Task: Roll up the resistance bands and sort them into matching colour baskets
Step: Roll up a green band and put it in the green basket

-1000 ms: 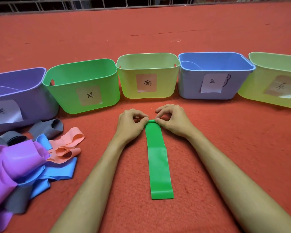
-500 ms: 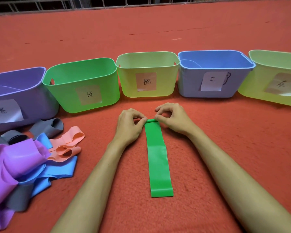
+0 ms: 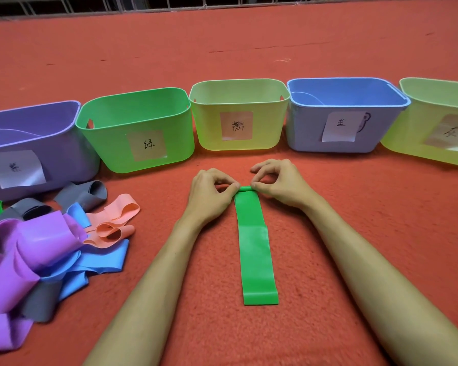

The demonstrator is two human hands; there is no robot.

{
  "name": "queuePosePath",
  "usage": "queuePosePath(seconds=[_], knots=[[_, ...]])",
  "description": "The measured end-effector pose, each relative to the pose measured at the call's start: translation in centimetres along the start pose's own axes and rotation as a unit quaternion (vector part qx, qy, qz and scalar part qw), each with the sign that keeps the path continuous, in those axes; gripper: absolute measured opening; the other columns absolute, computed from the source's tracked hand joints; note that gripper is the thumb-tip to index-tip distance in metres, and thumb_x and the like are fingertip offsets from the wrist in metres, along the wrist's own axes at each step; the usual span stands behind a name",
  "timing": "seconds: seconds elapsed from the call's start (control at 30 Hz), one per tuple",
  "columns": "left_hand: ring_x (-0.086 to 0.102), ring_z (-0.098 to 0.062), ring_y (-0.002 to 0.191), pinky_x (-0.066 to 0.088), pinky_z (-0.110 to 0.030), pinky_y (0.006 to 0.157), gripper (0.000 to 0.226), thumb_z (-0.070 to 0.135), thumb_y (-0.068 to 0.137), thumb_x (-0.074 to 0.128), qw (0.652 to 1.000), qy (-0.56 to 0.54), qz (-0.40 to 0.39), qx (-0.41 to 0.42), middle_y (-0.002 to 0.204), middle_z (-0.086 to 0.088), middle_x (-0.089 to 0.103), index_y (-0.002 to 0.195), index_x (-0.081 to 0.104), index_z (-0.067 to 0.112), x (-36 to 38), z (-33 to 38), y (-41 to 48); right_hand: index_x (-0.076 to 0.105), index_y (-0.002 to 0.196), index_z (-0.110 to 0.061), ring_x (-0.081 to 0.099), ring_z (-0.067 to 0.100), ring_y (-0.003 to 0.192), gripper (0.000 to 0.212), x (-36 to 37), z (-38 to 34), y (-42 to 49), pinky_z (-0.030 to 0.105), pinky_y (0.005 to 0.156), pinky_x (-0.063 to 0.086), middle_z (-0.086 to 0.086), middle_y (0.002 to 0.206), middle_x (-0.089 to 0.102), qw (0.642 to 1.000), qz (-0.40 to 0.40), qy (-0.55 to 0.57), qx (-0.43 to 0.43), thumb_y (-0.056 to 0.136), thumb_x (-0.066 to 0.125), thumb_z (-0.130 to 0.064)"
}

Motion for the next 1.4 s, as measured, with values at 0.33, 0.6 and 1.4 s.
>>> queuePosePath(seconds=[0.33,0.6,1.4], knots=[[0.067,-0.007,0.098,0.05,-0.043,0.098,0.008,0.03,0.077,0.085,0.999,0.025,-0.018,0.011,0.097,0.013,0.074,0.083,0.083,0.034,-0.2,-0.08,-0.22,0.083,0.081,-0.029,0.065,0.003,0.11,0.016,0.32,0.0,0.18,0.033,0.104,0.049,-0.005,0.115,0.071,0.999,-0.04,-0.017,-0.007,0.07,0.075,-0.037],[0.065,-0.003,0.097,0.045,-0.036,0.1,0.01,0.026,0.077,0.088,0.999,0.022,-0.019,0.024,0.096,0.013,0.074,0.082,0.083,0.032,-0.41,0.53,-0.41,0.078,0.076,-0.047,0.065,0.003,0.109,0.008,0.41,-0.24,-0.04,0.038,0.1,0.05,-0.008,0.116,0.072,0.999,-0.034,-0.017,-0.031,0.07,0.076,-0.051],[0.061,0.0,0.098,0.033,-0.012,0.089,0.015,0.044,0.07,0.08,0.998,0.028,-0.044,0.024,0.1,0.018,0.073,0.081,0.083,0.035,-0.01,0.42,-0.42,0.08,0.077,-0.039,0.059,0.0,0.117,0.023,0.59,0.14,0.05,0.029,0.102,0.041,-0.01,0.123,0.068,0.998,-0.065,-0.015,-0.023,0.067,0.073,-0.058]])
Point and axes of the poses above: each hand's wrist, its own y-axis towards the middle knuckle, its own x-axis out of the palm, z = x × y, the point moved 5 cm from there along y, towards the middle knuckle
